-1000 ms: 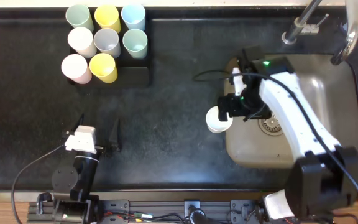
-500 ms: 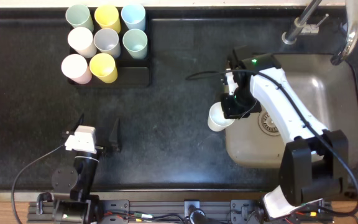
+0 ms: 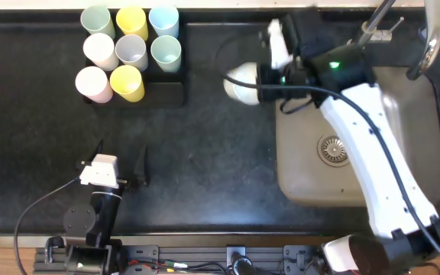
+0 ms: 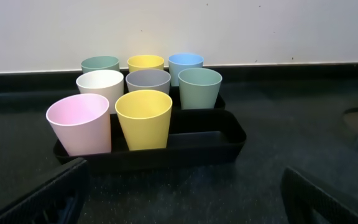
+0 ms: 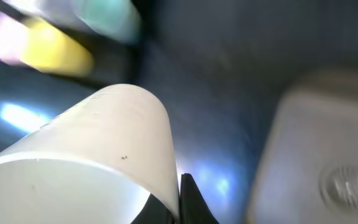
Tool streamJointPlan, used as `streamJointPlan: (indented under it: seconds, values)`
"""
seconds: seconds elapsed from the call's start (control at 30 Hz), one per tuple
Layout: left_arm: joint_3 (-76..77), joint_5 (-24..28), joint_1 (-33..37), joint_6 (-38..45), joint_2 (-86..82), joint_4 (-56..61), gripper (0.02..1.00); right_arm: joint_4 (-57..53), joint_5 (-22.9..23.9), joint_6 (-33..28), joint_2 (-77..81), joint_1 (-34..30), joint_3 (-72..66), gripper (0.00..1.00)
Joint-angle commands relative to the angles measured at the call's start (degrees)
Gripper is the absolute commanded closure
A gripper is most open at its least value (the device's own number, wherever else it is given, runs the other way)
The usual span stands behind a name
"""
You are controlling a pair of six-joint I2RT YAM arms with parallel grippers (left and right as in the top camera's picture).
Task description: Store Cups
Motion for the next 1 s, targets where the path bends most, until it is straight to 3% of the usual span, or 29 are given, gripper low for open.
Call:
streamJointPlan:
  seconds: [0.03, 0.33, 0.7, 1.0]
  values:
    - [-0.1, 1.0, -0.5, 1.0, -0.6, -0.3, 0.018, -0.3, -2.2, 5.8, 3.6, 6.0, 11.9, 0.958]
    - [-0.1, 1.0, -0.5, 1.0, -0.6, -0.3, 0.018, -3.3, -0.5, 10.7, 22.0, 16.4, 29.2, 0.958]
    - [-0.1, 1.0, -0.5, 1.0, -0.6, -0.3, 0.018, -3.9, 10.5, 14.1, 33.6, 20.3, 30.4, 0.958]
    - [-0.1, 1.0, -0.5, 1.0, -0.6, -0.3, 0.018, -1.3, 12.5, 14.5, 37.6, 20.6, 30.4, 0.958]
